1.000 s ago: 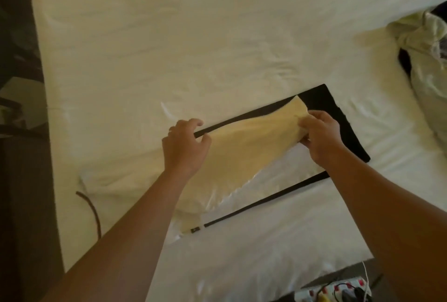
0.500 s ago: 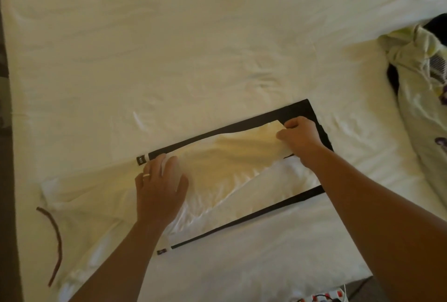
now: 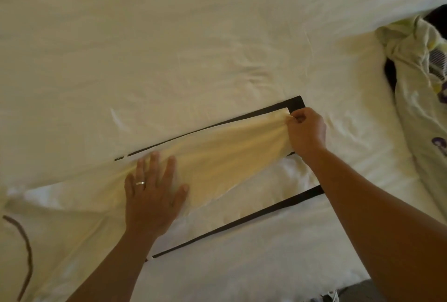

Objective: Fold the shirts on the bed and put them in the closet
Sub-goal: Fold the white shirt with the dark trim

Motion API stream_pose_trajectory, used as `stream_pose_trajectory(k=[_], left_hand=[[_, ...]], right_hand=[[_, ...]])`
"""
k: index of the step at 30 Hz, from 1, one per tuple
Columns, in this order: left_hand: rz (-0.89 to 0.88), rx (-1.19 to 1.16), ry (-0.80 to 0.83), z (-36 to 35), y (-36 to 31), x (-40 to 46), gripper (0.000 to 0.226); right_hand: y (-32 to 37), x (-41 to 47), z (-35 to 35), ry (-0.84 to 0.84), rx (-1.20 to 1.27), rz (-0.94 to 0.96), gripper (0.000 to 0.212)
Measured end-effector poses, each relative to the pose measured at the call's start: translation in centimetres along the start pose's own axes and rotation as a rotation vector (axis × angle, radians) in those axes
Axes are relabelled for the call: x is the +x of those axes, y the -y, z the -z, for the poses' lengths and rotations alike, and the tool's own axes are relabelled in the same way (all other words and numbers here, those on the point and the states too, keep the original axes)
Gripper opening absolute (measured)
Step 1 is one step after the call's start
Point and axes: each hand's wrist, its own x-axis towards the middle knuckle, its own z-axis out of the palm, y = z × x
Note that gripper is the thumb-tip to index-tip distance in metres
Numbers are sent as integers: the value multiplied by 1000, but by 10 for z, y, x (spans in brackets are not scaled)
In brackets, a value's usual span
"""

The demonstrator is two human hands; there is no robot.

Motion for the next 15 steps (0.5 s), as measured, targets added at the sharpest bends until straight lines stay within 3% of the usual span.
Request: stream_pose_trajectory(k=[12,15], left_hand=[[21,-75,64,0,-8,2,79],[16,-73,70,-6,-8,-1,78]], right_hand=[[-15,2,-10,-47,-119,131,11],[-15,-10,-15,-134,-354,243,25]])
